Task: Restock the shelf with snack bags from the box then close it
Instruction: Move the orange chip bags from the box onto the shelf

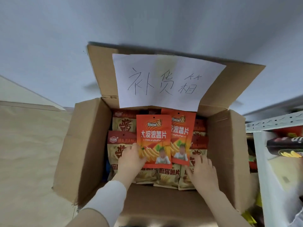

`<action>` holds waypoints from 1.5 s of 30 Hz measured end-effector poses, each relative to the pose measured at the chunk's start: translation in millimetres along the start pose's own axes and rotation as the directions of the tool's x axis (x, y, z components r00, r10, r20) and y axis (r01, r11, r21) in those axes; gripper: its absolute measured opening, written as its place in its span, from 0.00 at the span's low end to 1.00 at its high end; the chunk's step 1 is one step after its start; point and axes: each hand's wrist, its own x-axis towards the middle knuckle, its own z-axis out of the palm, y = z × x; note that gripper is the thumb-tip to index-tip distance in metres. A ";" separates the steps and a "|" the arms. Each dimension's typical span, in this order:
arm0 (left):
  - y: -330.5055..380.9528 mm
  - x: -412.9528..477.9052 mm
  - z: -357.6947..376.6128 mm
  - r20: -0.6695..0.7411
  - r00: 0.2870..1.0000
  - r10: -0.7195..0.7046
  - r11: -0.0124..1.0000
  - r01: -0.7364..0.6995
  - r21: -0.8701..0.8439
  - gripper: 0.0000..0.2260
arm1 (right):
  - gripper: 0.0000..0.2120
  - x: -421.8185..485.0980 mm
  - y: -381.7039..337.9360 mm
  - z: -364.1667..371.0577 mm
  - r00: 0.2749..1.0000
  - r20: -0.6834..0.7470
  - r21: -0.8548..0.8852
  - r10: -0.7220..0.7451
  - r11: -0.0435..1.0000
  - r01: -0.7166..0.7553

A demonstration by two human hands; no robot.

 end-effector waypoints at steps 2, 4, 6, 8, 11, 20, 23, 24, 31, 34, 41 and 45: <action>-3.4 28.2 17.7 -0.018 0.990 -0.141 0.958 0.132 -0.256 0.23 | 0.24 27.2 1.3 19.9 0.997 0.035 0.113 0.070 0.991 -0.074; -6.4 54.7 36.5 -0.037 0.971 -0.238 0.896 0.204 -0.393 0.30 | 0.26 49.3 1.7 39.2 0.986 0.075 0.232 0.148 0.959 -0.161; -7.4 76.6 51.0 -0.034 0.948 -0.316 0.834 0.260 -0.486 0.37 | 0.29 65.2 1.6 56.1 0.973 0.120 0.328 0.198 0.917 -0.227; -7.6 94.7 62.2 -0.037 0.935 -0.353 0.801 0.282 -0.528 0.41 | 0.33 75.9 -0.3 68.0 0.963 0.144 0.393 0.228 0.880 -0.267; -4.2 109.0 69.4 -0.049 0.920 -0.389 0.792 0.307 -0.527 0.44 | 0.41 85.6 -3.7 76.8 0.941 0.145 0.537 0.306 0.774 -0.335; -8.0 101.1 59.4 0.204 0.957 -0.206 0.769 0.287 -0.571 0.13 | 0.16 94.7 4.9 79.7 0.883 0.321 0.679 0.343 0.567 -0.467; -1.0 76.9 41.6 0.321 0.939 -0.121 0.685 0.313 -0.658 0.13 | 0.08 81.9 10.2 68.0 0.880 0.406 0.751 0.246 0.460 -0.474; 3.1 66.3 33.4 0.330 0.939 -0.097 0.681 0.305 -0.666 0.14 | 0.09 74.2 13.3 63.0 0.875 0.422 0.759 0.238 0.434 -0.484; 21.0 -8.8 -28.9 0.149 0.979 -0.139 0.606 0.203 -0.769 0.19 | 0.14 -3.5 35.0 6.5 0.871 0.407 0.817 0.277 0.317 -0.482; 28.1 -44.3 -54.1 0.108 0.990 -0.086 0.606 0.138 -0.783 0.14 | 0.11 -48.9 43.5 -14.1 0.888 0.372 0.848 0.271 0.289 -0.444; 61.0 -128.7 -91.7 0.000 0.988 0.155 0.607 -0.095 -0.789 0.08 | 0.12 -167.7 56.5 -32.1 0.892 0.287 0.911 0.349 0.189 -0.367; 93.8 -199.2 -112.3 -0.033 0.939 0.343 0.597 -0.245 -0.764 0.09 | 0.16 -263.7 58.3 -42.0 0.839 0.244 0.924 0.487 0.146 -0.353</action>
